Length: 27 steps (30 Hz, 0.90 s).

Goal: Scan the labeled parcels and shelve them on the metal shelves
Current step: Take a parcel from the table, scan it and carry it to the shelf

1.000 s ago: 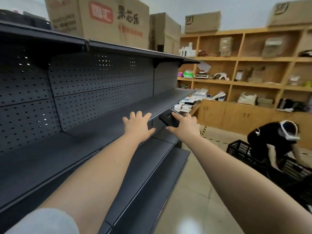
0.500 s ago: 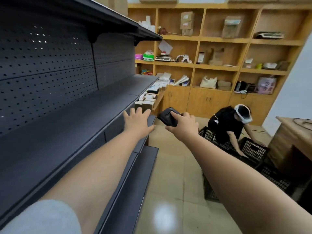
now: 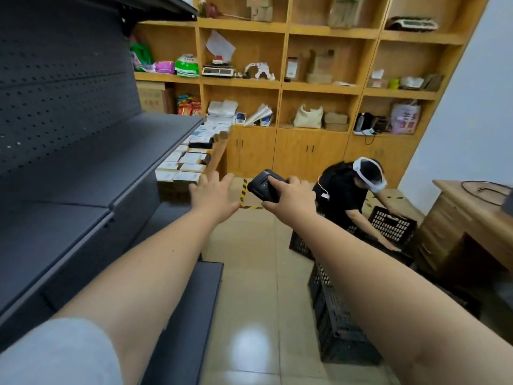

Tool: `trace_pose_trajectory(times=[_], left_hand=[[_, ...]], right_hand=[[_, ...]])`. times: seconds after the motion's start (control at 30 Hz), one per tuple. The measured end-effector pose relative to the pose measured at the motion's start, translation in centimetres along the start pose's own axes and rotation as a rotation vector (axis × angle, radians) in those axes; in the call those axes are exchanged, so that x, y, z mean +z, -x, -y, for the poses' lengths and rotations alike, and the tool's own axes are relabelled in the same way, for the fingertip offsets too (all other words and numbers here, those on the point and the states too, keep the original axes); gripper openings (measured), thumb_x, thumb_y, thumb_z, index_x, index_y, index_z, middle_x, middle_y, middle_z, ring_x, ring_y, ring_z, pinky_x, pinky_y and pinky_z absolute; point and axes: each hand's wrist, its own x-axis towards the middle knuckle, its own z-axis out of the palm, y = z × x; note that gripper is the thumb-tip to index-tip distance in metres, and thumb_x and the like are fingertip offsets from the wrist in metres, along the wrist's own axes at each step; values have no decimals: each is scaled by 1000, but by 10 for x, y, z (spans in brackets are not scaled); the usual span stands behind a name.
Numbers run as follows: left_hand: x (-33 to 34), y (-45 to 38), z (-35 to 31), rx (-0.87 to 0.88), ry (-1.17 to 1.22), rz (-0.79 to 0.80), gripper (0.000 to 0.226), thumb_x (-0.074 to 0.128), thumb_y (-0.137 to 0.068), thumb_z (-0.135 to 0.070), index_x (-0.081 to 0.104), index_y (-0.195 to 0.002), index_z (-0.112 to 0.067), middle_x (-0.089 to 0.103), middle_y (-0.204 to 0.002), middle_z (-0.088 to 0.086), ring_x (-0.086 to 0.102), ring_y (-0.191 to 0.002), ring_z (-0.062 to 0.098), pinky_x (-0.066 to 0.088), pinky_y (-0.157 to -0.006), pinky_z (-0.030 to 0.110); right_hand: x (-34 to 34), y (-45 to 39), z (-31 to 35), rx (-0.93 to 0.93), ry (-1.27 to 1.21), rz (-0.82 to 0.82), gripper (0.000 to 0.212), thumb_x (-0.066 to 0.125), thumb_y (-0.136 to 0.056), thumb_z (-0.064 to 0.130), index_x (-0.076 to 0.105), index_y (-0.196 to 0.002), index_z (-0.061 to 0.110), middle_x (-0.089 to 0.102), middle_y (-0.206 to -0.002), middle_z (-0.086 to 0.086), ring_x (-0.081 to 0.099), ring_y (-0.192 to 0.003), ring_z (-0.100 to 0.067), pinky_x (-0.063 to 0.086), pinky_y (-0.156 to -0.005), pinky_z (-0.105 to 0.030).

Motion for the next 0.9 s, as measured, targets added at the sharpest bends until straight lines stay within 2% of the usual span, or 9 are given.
trace_pose_trajectory(times=[0.17,0.3,0.4,0.5,0.7,0.9], left_hand=[[32,-152,-10,-60,-11,40,66,54,-89,-61,32,-146,-35,40,-145,9,39,-128,35,38,-97,50],[78,-248,-11,-84,28,73,67,53,-90,-61,29,-147,-36,40,-143,9,38,-128,34,38,-98,51],[122,-321,-10,-85,34,107,73,52,-91,-61,23,-153,-37,37,-146,8,34,-133,34,36,-103,53],[155,-409,-6,-55,8,110,72,51,-91,-61,24,-153,-36,38,-145,8,34,-132,34,35,-103,53],[191,-618,-2,-26,10,80,73,49,-92,-62,21,-154,-36,33,-150,7,30,-138,35,33,-105,53],[235,-779,1,-35,-15,91,72,47,-94,-60,18,-155,-35,35,-150,9,31,-138,36,31,-106,55]], right_hand=[[19,-156,-49,-12,-12,1,62,62,-85,55,40,-141,43,46,-123,-5,39,-114,-30,35,-90,-43],[51,-268,-76,-5,-38,41,65,64,-84,55,39,-143,43,47,-121,-5,40,-112,-29,40,-94,-44],[88,-348,-88,-3,-37,85,65,64,-84,54,38,-143,43,45,-125,-4,38,-117,-29,39,-95,-46],[120,-434,-97,-31,19,78,64,63,-85,52,37,-143,43,43,-129,-4,37,-117,-30,36,-95,-46],[151,-618,-109,-56,159,33,63,60,-88,52,33,-144,40,39,-135,-5,36,-118,-30,33,-97,-46],[191,-780,-130,-61,119,64,68,66,-84,49,34,-144,43,39,-138,-4,35,-120,-30,33,-96,-46]])
